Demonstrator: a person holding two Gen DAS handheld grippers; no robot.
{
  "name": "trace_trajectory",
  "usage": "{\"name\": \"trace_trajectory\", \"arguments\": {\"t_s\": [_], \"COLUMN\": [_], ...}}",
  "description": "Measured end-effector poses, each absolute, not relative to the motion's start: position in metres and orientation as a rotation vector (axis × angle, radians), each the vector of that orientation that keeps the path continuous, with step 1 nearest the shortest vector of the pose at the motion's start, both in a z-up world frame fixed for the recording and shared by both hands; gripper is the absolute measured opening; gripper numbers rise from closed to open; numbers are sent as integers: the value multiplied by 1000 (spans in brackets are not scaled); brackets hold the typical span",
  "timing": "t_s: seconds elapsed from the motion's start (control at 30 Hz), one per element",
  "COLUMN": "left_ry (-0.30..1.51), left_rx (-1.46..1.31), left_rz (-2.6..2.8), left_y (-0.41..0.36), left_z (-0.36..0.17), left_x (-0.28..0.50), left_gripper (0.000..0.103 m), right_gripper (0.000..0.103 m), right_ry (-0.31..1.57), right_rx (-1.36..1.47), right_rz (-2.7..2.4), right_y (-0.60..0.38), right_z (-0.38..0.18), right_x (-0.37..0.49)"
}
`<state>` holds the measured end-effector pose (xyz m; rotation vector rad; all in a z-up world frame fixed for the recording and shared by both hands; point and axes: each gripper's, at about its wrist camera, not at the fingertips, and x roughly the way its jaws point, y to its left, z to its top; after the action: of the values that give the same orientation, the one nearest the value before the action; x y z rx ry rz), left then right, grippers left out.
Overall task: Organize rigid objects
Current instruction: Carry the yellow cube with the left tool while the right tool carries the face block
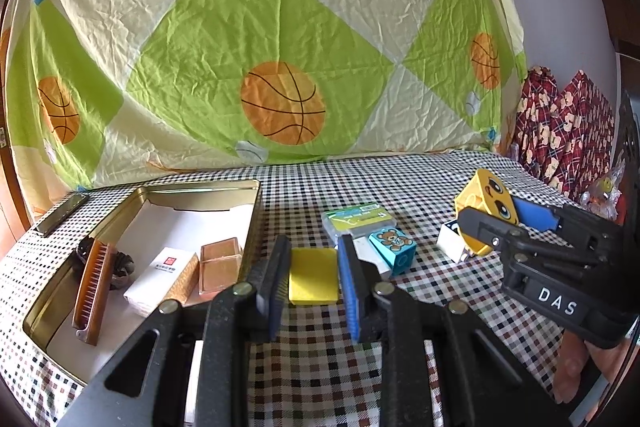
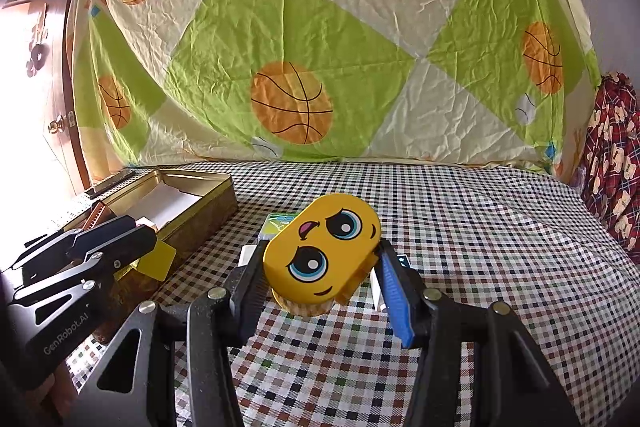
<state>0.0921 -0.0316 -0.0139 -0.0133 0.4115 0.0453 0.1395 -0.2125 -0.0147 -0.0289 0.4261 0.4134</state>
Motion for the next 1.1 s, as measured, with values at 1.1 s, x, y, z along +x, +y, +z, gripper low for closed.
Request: {"name": "trace_trajectory", "arguments": {"t_s": [1.1], "left_ry": [305], "left_rx": [-46], "left_rz": [61], "left_y": [-18], "left_z": [-7], "left_x": [69], "left_gripper": [23], "right_gripper": [54], "right_ry": [232], "right_rx": [-69], "right_rz": [434], "right_y": [-206], "right_z": [1], "right_x": [101]}}
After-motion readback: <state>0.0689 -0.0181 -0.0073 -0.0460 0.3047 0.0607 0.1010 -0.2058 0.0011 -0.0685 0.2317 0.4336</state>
